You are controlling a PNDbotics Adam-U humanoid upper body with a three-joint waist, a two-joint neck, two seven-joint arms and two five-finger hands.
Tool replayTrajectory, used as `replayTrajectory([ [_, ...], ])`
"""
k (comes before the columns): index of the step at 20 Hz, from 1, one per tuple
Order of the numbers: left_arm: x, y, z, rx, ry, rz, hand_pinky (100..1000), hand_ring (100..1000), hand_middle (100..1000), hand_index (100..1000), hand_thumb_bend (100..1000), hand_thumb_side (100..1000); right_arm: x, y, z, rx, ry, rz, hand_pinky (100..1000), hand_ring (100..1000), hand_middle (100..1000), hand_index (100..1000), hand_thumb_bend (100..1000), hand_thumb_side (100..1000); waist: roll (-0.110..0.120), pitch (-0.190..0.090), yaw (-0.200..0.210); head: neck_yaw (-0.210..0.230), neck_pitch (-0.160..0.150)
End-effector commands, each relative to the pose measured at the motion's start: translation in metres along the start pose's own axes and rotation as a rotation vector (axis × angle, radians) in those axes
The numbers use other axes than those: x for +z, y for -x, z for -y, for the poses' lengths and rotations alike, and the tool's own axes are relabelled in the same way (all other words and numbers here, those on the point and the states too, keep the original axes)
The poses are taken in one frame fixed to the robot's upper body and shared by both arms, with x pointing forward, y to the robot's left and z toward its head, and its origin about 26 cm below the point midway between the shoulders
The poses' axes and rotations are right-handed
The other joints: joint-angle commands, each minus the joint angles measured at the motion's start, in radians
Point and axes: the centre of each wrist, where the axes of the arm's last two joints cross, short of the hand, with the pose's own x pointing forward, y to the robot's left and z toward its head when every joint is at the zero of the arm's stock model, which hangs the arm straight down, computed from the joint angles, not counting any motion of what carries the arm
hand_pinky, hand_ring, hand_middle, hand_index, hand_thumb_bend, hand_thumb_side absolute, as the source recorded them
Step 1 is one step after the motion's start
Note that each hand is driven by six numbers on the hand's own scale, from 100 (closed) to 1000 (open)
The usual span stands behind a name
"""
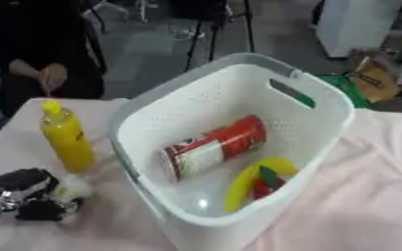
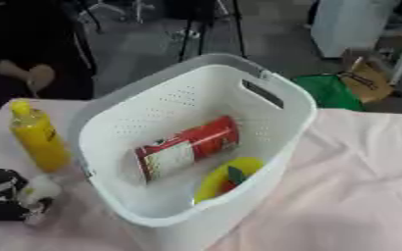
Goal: Pick up objects on the table and place them in the box.
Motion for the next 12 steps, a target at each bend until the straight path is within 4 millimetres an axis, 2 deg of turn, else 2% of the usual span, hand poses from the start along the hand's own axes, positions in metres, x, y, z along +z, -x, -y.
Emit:
replayTrajectory([
  [1, 0.012, 0.003, -0.018, -0.037, -0.034, -0.012, 660, 721, 672, 716, 296, 856, -0.002, -0.001, 0.008, 0.015, 0.02, 0.017, 731, 546, 554, 736, 100, 843, 0.004, -0.021, 0.001, -0.003, -0.007],
  [12, 0.029, -0.002, -0.036, -0.102, -0.057, -0.029, 666, 728, 677, 725, 280, 869, -0.002, -0.001, 0.009, 0.018, 0.015, 0.021, 731, 546, 555, 736, 100, 843, 0.008, -0.026, 0.006, -0.007, -0.006],
])
